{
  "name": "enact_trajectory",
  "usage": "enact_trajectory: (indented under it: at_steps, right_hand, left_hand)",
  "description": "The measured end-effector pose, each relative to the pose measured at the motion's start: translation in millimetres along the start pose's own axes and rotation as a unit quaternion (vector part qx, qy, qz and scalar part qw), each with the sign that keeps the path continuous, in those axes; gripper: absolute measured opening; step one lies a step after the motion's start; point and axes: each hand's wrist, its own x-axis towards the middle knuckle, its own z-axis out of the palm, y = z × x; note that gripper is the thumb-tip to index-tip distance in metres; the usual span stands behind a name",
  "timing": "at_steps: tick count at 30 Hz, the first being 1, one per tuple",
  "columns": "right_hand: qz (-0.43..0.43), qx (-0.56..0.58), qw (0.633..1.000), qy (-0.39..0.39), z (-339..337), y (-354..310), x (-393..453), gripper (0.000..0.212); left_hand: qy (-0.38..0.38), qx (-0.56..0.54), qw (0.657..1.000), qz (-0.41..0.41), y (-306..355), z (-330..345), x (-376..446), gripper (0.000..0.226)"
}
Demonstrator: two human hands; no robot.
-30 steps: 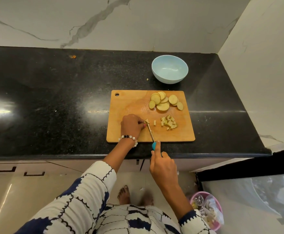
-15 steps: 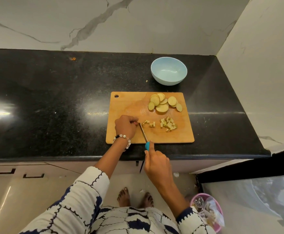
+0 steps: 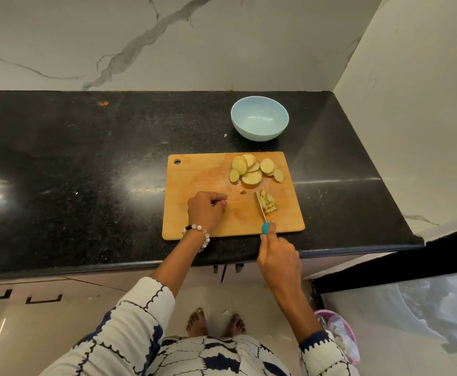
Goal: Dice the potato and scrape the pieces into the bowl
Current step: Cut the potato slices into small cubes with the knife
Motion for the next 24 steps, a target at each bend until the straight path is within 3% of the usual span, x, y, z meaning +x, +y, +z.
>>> enact_trajectory:
  at_steps: [4, 7, 11, 15, 20, 24]
  right_hand:
    - [-0.036, -0.008, 0.998, 0.043, -14, 9, 2, 0.045]
    - [-0.087, -0.066, 0.989, 0.095, -27, 18, 3, 0.040]
    - [-0.147, -0.153, 0.968, 0.138, -37, 32, 9, 0.046]
    - [-0.173, -0.202, 0.951, 0.160, -46, 37, 12, 0.047]
    - [-0.194, -0.201, 0.946, 0.167, -51, 45, 13, 0.048]
    - [-0.183, -0.161, 0.955, 0.168, -55, 58, 14, 0.046]
  left_hand:
    - [-0.016, 0.019, 0.999, 0.040, 6, 8, 0, 0.018]
    - [-0.029, 0.085, 0.989, 0.119, 13, 13, 2, 0.025]
    - [-0.071, 0.170, 0.943, 0.276, 19, 25, 0, 0.049]
    - [-0.063, 0.280, 0.878, 0.382, 18, 37, 0, 0.055]
    - [-0.035, 0.335, 0.851, 0.404, 19, 43, 8, 0.057]
    - [-0.057, 0.304, 0.883, 0.352, 19, 45, 16, 0.053]
